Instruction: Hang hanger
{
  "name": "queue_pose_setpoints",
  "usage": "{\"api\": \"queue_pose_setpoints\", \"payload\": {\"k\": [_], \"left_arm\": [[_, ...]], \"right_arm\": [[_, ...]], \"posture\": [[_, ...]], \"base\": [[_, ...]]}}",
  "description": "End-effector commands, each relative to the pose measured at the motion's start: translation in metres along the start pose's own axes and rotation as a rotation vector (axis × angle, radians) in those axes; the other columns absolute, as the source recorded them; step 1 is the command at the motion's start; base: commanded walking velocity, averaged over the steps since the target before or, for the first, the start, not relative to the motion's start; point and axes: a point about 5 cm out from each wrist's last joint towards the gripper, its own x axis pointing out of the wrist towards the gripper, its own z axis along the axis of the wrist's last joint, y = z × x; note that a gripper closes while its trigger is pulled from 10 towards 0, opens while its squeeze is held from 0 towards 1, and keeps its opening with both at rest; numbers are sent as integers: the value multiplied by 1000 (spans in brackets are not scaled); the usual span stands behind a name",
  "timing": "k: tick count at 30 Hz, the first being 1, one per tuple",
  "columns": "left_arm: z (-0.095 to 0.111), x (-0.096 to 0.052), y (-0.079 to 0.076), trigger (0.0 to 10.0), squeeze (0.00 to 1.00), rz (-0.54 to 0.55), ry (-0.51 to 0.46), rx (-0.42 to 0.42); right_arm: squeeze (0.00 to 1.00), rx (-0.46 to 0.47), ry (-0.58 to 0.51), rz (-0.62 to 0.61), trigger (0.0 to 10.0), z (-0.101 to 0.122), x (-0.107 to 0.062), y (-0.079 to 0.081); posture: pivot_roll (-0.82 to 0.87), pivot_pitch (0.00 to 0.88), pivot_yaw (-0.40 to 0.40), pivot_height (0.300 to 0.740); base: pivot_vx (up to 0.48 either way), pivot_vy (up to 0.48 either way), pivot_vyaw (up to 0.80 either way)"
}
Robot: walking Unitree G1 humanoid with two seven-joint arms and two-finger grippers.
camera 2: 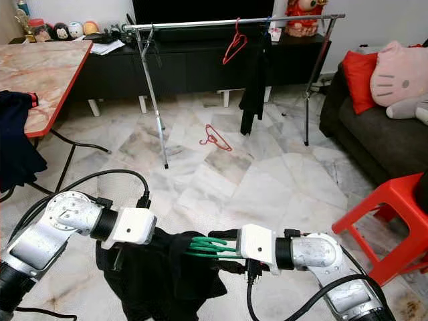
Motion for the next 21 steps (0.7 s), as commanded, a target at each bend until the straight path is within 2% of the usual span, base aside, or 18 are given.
{"api": "queue_pose_setpoints", "payload": {"k": [1,21], "left_arm": [[9,-1,8,10000,0,15,-14,58],[5,-5,13,10000,0,30,8,60]], "right_arm": [[0,-3,-15,12,0,4,2,1],[0,-4,7,25,0,2,-1,2]], "posture": [[-47,0,-31,740],[-48,0,-26,740]], "base": [[0,0,0],[0,0,0]]}}
